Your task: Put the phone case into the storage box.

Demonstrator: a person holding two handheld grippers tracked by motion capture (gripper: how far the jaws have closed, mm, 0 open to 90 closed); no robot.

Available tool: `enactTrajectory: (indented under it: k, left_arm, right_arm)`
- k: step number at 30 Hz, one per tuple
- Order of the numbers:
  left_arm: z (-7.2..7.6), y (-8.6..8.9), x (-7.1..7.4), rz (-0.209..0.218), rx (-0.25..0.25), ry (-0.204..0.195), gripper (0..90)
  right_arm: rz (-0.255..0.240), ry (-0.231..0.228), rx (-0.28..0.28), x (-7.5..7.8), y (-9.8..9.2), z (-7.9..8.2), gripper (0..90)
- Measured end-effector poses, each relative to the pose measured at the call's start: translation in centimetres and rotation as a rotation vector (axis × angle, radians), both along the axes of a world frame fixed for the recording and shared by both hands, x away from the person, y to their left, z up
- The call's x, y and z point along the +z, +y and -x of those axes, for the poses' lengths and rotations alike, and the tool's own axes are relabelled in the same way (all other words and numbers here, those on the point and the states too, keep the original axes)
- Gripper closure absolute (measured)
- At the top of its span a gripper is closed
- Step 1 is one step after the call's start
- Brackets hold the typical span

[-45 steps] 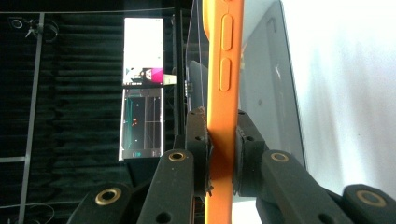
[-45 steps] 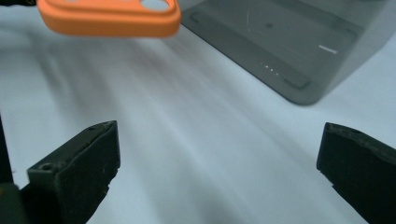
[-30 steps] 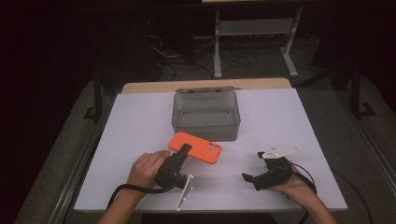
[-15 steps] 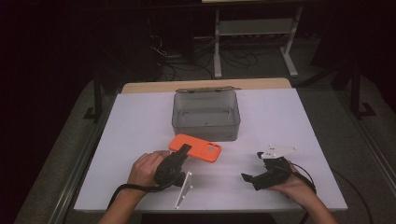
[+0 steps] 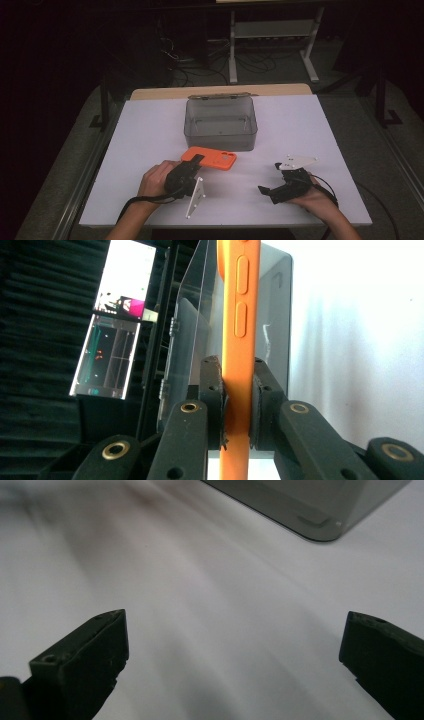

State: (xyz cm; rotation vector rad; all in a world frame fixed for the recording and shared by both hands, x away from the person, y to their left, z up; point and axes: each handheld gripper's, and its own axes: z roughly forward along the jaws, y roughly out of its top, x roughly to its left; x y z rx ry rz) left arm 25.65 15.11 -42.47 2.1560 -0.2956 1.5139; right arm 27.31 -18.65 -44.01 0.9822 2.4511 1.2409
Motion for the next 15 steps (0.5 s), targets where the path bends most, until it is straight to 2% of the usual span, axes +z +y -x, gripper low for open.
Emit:
enactTrajectory:
  k: [15]
  left_arm:
    - [-0.49, 0.25, 0.40, 0.099, 0.006, 0.119, 79.7]
  right_arm:
    - [-0.003, -0.006, 0.002, 0.12, 0.05, 0.10, 0.0]
